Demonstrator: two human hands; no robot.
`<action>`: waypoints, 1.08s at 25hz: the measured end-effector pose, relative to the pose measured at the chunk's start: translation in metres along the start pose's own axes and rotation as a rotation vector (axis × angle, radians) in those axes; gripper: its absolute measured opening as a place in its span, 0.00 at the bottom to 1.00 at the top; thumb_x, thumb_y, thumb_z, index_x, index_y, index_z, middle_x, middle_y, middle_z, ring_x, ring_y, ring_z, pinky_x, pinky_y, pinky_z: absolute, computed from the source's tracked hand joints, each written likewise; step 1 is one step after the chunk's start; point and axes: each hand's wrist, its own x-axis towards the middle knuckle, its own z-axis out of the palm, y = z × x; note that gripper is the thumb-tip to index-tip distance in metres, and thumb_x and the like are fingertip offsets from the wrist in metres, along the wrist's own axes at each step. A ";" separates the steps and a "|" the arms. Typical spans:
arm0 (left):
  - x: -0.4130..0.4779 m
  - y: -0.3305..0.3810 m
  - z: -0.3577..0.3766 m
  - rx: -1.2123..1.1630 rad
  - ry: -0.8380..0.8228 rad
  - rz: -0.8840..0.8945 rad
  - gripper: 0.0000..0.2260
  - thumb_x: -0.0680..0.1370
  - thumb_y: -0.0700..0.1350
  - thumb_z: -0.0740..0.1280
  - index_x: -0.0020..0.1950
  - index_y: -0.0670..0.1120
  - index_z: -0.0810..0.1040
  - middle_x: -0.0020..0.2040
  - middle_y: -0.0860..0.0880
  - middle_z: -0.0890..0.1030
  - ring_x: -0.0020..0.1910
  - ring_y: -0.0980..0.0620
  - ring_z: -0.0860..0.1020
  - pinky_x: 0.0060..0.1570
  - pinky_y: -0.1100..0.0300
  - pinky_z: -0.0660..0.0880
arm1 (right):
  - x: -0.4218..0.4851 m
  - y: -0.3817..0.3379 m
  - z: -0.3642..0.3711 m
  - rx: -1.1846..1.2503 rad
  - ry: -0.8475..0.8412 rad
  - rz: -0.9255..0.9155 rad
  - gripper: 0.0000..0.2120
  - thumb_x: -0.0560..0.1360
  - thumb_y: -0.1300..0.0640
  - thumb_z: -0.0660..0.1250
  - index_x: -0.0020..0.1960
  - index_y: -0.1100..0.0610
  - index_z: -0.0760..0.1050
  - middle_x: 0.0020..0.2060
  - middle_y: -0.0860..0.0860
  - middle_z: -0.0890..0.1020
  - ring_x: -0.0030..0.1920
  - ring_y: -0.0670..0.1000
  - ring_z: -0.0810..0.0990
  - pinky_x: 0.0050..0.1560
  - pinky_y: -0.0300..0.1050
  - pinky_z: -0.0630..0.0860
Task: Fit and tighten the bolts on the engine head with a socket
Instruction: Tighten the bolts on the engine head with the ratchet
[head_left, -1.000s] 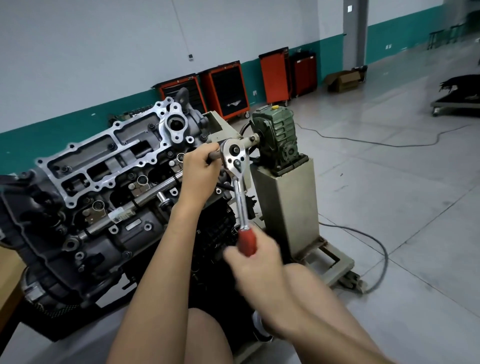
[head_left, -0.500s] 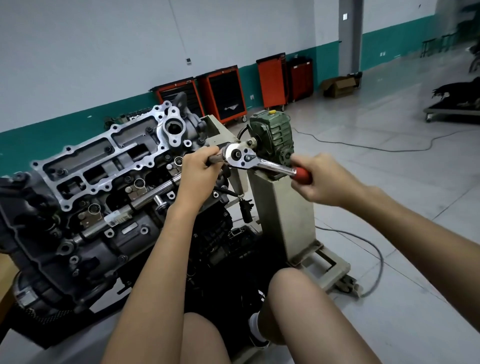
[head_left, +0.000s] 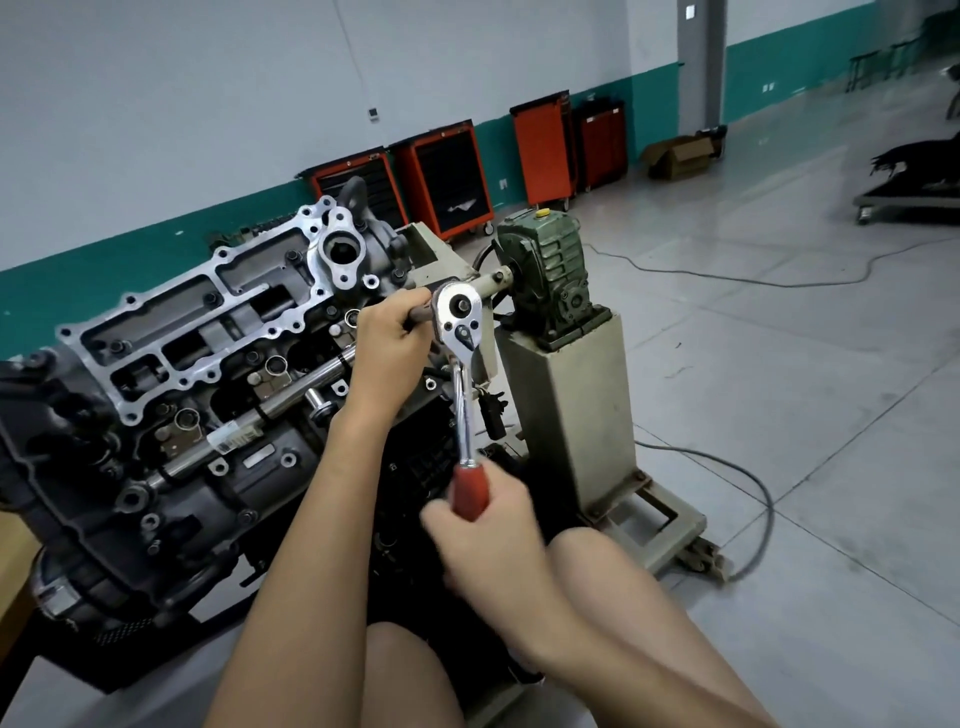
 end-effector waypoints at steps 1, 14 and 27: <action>0.000 0.001 0.000 -0.004 -0.011 0.013 0.07 0.71 0.29 0.62 0.33 0.31 0.70 0.30 0.34 0.72 0.29 0.53 0.65 0.30 0.58 0.63 | 0.007 -0.001 -0.026 -0.133 -0.006 -0.041 0.13 0.67 0.64 0.66 0.31 0.52 0.65 0.22 0.45 0.65 0.23 0.45 0.63 0.24 0.39 0.63; -0.001 0.001 0.002 -0.016 0.036 0.006 0.09 0.72 0.30 0.59 0.31 0.33 0.68 0.29 0.35 0.70 0.29 0.57 0.63 0.29 0.59 0.60 | 0.025 -0.008 -0.064 -0.392 0.009 -0.214 0.15 0.68 0.64 0.68 0.32 0.50 0.63 0.22 0.44 0.65 0.24 0.43 0.62 0.26 0.37 0.62; 0.003 0.004 0.003 -0.083 -0.005 0.029 0.12 0.72 0.35 0.61 0.29 0.42 0.65 0.26 0.54 0.64 0.26 0.61 0.62 0.27 0.69 0.58 | 0.110 -0.075 -0.152 -1.100 -0.161 -0.493 0.11 0.71 0.61 0.67 0.36 0.52 0.66 0.25 0.45 0.69 0.25 0.43 0.68 0.28 0.36 0.63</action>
